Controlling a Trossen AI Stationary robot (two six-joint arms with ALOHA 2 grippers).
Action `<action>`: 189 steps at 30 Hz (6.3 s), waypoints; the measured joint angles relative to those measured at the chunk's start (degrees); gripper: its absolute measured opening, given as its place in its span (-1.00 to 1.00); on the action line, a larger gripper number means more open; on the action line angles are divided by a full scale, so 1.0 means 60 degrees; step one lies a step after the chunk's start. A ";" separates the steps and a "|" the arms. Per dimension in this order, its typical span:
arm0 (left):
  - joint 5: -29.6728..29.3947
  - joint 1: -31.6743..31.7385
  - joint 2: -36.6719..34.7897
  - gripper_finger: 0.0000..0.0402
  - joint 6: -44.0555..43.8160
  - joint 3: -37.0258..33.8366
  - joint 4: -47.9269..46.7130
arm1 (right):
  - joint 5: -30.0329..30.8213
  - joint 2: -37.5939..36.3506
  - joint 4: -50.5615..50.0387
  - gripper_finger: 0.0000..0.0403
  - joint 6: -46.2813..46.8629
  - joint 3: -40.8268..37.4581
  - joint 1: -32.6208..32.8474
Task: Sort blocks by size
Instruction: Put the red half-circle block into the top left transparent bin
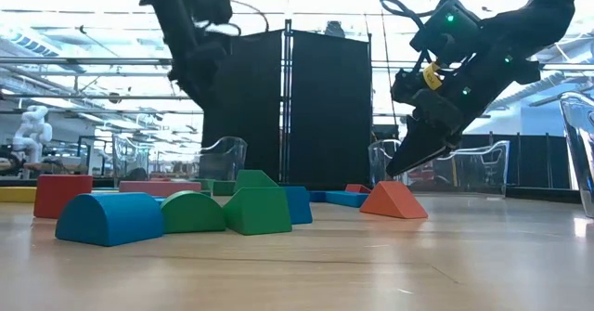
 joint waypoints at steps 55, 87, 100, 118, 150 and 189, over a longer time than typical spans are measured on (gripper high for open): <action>-0.0619 -1.0354 0.0328 0.00 -0.2128 -0.4081 0.5112 | -0.1311 0.0636 0.2823 -0.50 -0.2379 0.1157 0.2197; -0.0932 -1.0445 0.2082 -0.31 -0.2505 -0.4080 0.5660 | -0.0718 0.2783 0.1219 -0.50 -0.2007 0.2980 0.2404; -0.0936 -1.0445 0.2082 -0.49 -0.2494 -0.4080 0.5792 | -0.0710 0.2783 0.1191 -0.50 -0.2007 0.2980 0.2408; -0.1377 -1.0401 0.1987 -0.50 -0.2523 -0.2918 0.5508 | -0.0568 0.2783 0.1201 -0.50 -0.2097 0.2976 0.2408; -0.3912 -0.4860 -0.1905 -0.50 -0.0491 -0.2477 0.3545 | -0.0488 0.2783 0.1283 -0.50 -0.2339 0.2976 0.2404; -0.0280 0.3971 0.1297 -0.50 -0.1762 -0.2481 0.4126 | 0.0042 0.2783 0.1271 -0.50 -0.2335 0.2974 0.2302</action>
